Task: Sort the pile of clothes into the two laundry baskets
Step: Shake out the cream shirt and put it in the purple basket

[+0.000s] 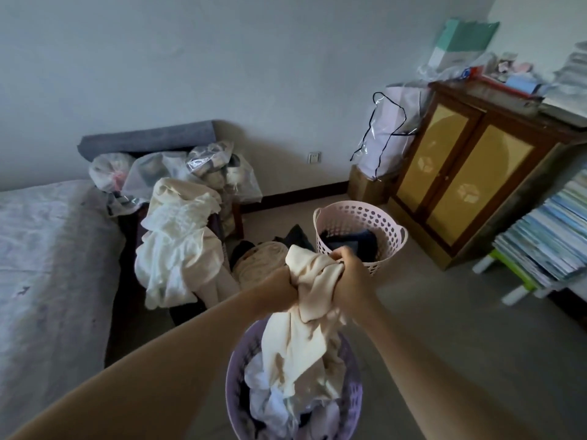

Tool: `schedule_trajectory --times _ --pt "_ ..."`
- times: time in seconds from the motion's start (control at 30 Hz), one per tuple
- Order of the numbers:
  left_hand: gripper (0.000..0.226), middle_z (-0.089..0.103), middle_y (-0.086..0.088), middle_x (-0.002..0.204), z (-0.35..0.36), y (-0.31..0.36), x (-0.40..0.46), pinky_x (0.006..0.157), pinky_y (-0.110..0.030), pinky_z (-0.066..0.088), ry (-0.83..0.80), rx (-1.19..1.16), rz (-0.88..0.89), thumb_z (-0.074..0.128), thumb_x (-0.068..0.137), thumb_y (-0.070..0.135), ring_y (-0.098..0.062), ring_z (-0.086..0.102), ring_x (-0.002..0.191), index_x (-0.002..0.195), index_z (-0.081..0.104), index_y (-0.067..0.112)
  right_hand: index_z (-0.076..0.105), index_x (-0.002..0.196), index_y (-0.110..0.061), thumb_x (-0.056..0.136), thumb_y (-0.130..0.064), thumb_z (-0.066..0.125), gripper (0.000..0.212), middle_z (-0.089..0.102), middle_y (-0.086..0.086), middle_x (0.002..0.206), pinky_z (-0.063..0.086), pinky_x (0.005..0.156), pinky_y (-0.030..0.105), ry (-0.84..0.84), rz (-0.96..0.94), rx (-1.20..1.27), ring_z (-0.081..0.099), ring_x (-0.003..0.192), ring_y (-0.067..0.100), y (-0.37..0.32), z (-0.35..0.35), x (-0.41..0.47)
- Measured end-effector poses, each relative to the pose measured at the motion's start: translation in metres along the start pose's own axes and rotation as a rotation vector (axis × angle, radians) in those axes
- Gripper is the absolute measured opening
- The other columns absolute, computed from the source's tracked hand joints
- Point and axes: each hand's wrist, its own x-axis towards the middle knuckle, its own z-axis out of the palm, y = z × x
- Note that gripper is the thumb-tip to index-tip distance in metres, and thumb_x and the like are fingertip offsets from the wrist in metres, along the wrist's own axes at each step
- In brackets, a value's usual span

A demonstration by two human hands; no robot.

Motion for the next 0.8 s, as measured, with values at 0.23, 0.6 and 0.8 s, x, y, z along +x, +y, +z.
schedule_trajectory --times 0.23,0.6,0.8 --pt "0.024 0.061 -0.014 0.116 0.040 -0.046 0.040 0.084 -0.029 0.043 0.133 0.153 -0.034 0.050 0.090 0.007 -0.028 0.058 0.110 0.112 0.056 0.001 0.050 0.082 -0.009 0.095 -0.005 0.045 0.015 0.055 -0.005 0.069 0.040 0.050 0.004 -0.062 -0.193 -0.366 0.053 0.058 -0.006 0.074 -0.001 0.031" --pt "0.086 0.044 -0.006 0.145 0.106 -0.173 0.073 0.107 -0.032 0.037 -0.061 0.231 -0.271 0.064 0.081 0.021 -0.023 0.043 0.134 0.150 0.014 0.016 0.031 0.143 -0.016 0.074 -0.030 0.058 0.075 0.036 0.009 0.144 0.031 0.111 0.034 -0.326 0.130 -1.036 0.033 0.136 0.026 0.221 0.008 0.068" --pt "0.091 0.032 -0.007 0.152 0.110 -0.182 0.062 0.111 -0.033 0.035 -0.182 0.240 -0.292 0.066 0.079 0.021 -0.023 0.032 0.140 0.152 0.012 0.019 0.027 0.143 -0.019 0.077 -0.022 0.062 0.075 0.039 0.006 0.141 0.040 0.102 0.033 -0.353 0.173 -1.018 0.038 0.131 0.023 0.228 0.017 0.057"
